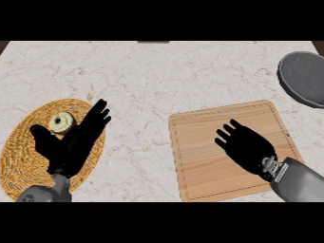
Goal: Pick the pear from the cutting board and place it in the pan
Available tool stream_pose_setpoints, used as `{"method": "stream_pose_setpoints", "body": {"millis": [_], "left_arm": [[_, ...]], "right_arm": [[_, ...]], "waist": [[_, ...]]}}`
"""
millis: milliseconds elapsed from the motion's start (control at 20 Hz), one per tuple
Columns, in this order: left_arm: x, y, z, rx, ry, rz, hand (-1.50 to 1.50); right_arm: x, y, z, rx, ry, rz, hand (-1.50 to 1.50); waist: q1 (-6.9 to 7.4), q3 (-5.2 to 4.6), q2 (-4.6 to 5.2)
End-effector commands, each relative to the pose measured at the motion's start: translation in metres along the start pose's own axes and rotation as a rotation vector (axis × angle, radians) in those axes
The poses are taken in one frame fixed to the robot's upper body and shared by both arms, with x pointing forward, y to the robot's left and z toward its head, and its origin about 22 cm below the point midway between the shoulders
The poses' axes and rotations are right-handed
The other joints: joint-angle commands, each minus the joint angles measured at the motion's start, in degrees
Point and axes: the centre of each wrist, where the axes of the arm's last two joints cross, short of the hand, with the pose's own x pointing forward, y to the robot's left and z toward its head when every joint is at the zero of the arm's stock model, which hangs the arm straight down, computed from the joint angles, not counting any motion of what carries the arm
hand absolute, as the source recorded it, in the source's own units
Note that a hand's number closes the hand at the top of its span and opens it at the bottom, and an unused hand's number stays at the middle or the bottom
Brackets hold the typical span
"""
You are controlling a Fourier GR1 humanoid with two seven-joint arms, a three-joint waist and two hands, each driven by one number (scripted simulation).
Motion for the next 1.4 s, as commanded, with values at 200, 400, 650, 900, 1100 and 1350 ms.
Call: {"method": "stream_pose_setpoints", "body": {"millis": [200,400,650,900,1100,1350], "left_arm": [[-0.012,0.004,0.005,0.003,-0.022,-0.013,0.0],[-0.002,0.012,0.0,0.009,-0.01,0.006,0.0],[-0.004,0.004,-0.002,0.015,-0.016,-0.01,0.0],[-0.011,0.013,0.006,0.041,0.008,0.03,0.0],[-0.012,-0.007,0.004,0.006,-0.01,0.014,0.0],[-0.004,0.009,0.004,0.031,-0.012,0.009,0.0]], "right_arm": [[-0.004,0.035,-0.011,-0.06,-0.065,0.014,1.5],[-0.007,0.038,-0.019,-0.147,-0.095,0.114,1.5],[-0.03,0.024,-0.038,-0.157,0.188,-0.374,1.5],[-0.025,0.027,-0.052,-0.161,0.472,-0.874,1.5],[-0.025,-0.015,-0.046,-0.332,0.733,-0.981,1.5],[-0.031,-0.052,-0.013,-0.712,0.939,-0.941,1.5]], "waist": [[-0.06,0.0,-0.03],[0.07,0.01,0.0],[-1.18,0.15,0.08],[-2.49,0.13,-0.15],[-0.86,0.02,-0.32],[-0.87,-0.02,-0.42]]}}
